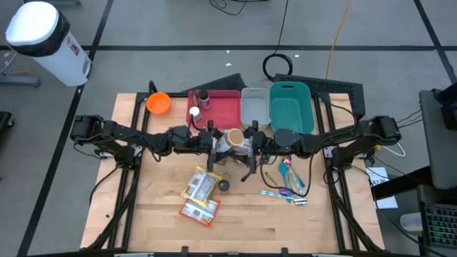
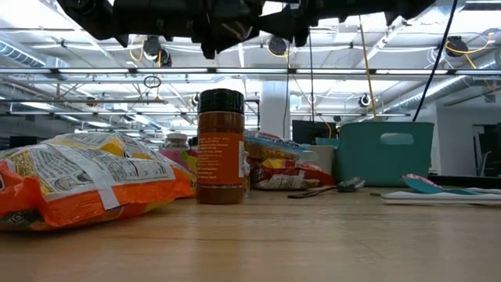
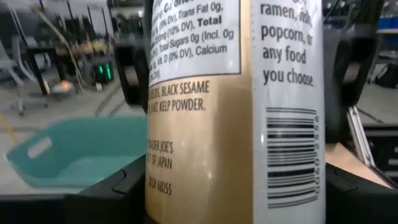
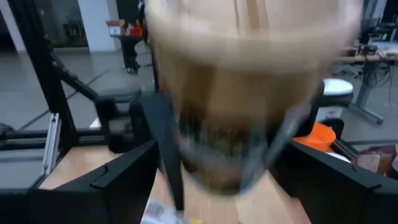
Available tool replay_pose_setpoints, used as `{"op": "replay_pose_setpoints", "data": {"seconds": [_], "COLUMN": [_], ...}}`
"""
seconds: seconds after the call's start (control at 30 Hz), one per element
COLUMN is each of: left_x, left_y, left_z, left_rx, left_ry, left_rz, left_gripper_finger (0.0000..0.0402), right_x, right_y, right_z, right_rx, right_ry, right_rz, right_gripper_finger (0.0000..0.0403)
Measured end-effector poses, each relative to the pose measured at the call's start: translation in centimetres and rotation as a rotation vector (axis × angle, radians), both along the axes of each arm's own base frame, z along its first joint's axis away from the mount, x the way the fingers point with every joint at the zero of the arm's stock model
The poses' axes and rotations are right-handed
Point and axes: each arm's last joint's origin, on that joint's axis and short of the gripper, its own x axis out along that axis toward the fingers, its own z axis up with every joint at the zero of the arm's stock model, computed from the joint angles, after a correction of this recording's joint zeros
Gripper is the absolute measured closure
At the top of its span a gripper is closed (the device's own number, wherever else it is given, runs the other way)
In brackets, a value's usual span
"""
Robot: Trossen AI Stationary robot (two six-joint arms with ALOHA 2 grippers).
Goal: Pick & Place Food Item
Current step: Put the gold seasoning bottle into the red bin
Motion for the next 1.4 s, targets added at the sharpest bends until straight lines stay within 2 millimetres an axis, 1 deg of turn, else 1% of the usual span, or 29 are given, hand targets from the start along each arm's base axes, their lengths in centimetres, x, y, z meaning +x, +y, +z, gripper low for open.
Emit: {"op": "replay_pose_setpoints", "data": {"seconds": [0.1, 0.23, 0.33, 0.43, 0.57, 0.7, 0.8, 0.9, 1.07, 1.4], "left_x": [0.0, -0.1, -0.1, -0.2, -0.3, -0.3, -0.3, -0.3, -0.3, -0.2], "left_y": [0.0, 0.3, 0.4, 0.4, 0.4, 0.4, 0.4, 0.4, 0.6, 0.7], "left_z": [0.3, 0.6, 1.0, 1.7, 1.9, 1.8, 1.8, 1.8, 1.8, 1.3], "left_rx": [0.026, 0.037, 0.038, 0.054, 0.069, 0.069, 0.064, 0.064, 0.052, 0.001], "left_ry": [-0.040, -0.067, -0.114, -0.175, -0.199, -0.189, -0.185, -0.183, -0.183, -0.132], "left_rz": [-0.013, -0.018, -0.012, -0.009, -0.008, -0.008, -0.008, -0.002, 0.000, 0.013], "left_gripper_finger": [0.0133, 0.0133, 0.0133, 0.0133, 0.0133, 0.0133, 0.0133, 0.0133, 0.0133, 0.0133], "right_x": [-0.4, -0.6, -0.5, 0.0, 0.8, 1.4, 1.8, 1.8, 1.8, 1.8], "right_y": [0.0, 0.0, -0.1, 0.0, 0.1, -0.3, -0.8, -1.0, -1.0, -1.0], "right_z": [0.3, 0.8, 1.4, 1.6, 1.5, 1.0, 0.5, 0.5, 0.5, 0.4], "right_rx": [-0.001, 0.011, 0.010, -0.004, -0.036, -0.036, -0.021, -0.008, -0.014, -0.006], "right_ry": [0.018, -0.015, -0.086, -0.183, -0.307, -0.374, -0.369, -0.367, -0.367, -0.343], "right_rz": [0.002, 0.000, -0.003, -0.005, -0.010, -0.023, -0.032, -0.034, -0.037, -0.036], "right_gripper_finger": [0.0077, 0.0077, 0.0077, 0.0077, 0.0080, 0.0080, 0.0081, 0.0091, 0.0143, 0.0146]}}
